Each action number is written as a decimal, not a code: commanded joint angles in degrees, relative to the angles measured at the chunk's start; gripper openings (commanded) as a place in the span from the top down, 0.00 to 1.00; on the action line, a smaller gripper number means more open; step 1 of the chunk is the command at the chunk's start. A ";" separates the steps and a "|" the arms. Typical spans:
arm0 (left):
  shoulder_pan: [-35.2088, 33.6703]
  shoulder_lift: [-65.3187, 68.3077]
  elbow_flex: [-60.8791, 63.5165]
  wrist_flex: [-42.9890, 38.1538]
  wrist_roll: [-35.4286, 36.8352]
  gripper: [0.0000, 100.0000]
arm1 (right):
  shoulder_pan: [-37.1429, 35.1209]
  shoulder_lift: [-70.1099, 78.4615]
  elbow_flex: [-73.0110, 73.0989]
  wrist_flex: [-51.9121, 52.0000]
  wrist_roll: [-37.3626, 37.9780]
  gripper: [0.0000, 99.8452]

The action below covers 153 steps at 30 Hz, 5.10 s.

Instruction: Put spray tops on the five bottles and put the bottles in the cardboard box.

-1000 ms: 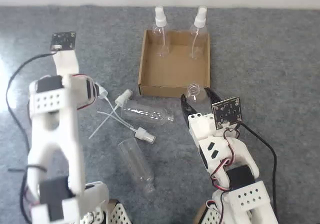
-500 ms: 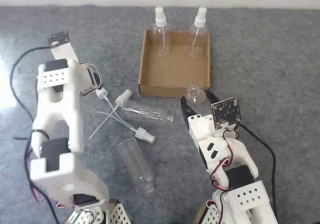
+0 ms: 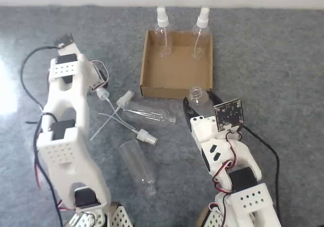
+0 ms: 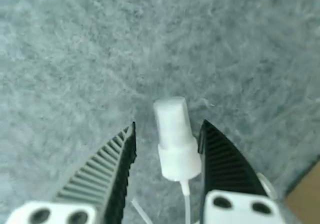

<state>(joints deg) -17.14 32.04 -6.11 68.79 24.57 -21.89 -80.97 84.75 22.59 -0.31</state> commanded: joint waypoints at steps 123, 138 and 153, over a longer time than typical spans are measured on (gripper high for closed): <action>-11.34 -2.55 -9.71 30.59 -72.44 0.79 | 0.22 -1.80 -0.79 -1.54 -0.09 0.99; -11.43 6.95 -5.76 18.99 -72.18 0.84 | 0.22 -1.80 -0.79 -1.54 -0.09 0.99; -10.37 6.95 -7.96 24.26 -72.18 0.99 | 0.22 -1.71 -0.79 -1.54 -0.09 0.99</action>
<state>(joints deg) -27.60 38.99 -11.82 90.68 -47.08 -21.89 -80.97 84.75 22.59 -0.31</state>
